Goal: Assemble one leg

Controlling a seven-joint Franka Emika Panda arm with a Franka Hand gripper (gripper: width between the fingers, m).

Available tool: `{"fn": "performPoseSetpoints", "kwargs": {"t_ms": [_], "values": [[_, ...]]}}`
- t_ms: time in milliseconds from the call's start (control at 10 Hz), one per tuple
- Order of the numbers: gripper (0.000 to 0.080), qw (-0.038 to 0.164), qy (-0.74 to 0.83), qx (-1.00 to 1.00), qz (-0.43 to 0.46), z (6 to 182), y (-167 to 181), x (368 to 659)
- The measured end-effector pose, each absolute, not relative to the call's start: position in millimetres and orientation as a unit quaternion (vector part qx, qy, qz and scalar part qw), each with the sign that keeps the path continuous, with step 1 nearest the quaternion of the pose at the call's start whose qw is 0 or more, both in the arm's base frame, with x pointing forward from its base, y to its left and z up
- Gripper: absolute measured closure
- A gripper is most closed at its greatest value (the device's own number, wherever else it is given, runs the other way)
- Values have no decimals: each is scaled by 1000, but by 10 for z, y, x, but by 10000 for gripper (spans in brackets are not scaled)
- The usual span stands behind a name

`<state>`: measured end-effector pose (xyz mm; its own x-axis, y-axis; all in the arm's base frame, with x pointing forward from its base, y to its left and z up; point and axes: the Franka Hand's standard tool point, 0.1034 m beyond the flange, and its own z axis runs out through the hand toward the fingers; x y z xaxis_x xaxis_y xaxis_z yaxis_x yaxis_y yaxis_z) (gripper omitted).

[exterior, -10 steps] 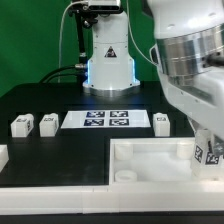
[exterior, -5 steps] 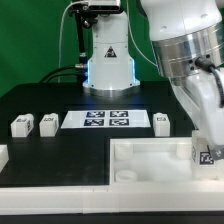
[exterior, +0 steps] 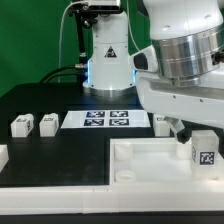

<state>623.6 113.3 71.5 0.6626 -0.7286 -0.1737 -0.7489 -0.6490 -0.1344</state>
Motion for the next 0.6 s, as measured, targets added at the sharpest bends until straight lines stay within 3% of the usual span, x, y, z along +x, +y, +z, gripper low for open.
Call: {"fn": "performPoseSetpoints", "kwargs": {"t_ms": [200, 400, 600], "values": [[150, 100, 319, -941, 42, 714, 1128, 6235], [150, 66, 94, -993, 8, 708, 1168, 6247], [162, 67, 98, -993, 7, 705, 1178, 6250]]}}
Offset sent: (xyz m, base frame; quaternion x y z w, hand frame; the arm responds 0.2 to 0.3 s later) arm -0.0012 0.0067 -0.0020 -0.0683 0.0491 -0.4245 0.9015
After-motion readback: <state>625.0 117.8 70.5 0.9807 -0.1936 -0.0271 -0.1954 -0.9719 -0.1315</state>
